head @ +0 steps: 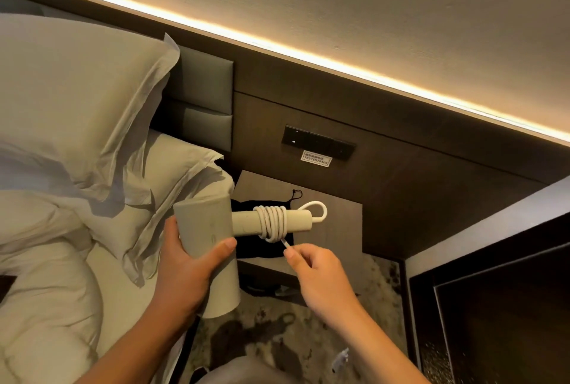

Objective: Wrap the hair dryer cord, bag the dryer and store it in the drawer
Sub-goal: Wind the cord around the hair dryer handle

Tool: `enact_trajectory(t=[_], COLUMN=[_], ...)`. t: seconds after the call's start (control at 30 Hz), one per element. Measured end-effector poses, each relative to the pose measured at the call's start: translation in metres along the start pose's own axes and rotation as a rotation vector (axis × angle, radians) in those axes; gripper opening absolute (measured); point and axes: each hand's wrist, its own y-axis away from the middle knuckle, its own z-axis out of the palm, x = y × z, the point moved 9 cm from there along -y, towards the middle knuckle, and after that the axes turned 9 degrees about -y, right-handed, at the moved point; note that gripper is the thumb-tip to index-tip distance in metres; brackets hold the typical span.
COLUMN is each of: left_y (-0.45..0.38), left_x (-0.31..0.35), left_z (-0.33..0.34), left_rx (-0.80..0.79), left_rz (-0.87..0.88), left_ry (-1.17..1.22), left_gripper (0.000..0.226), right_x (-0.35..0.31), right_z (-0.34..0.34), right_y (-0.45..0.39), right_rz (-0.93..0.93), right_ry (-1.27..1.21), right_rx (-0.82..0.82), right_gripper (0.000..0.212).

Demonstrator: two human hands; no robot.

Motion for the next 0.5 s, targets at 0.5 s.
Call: enact_trajectory(t=[0.5], left_y=[0.01], left_x=[0.033], left_z=[0.025], left_rx=[-0.215], left_rz=[0.076], left_ry=[-0.234], left_gripper=[0.093], right_x=[-0.033], right_z=[-0.046], right_y=[0.022], right_rz=[-0.291], right_ry=[0.544], right_rx=[0.076], right_gripper=[0.012])
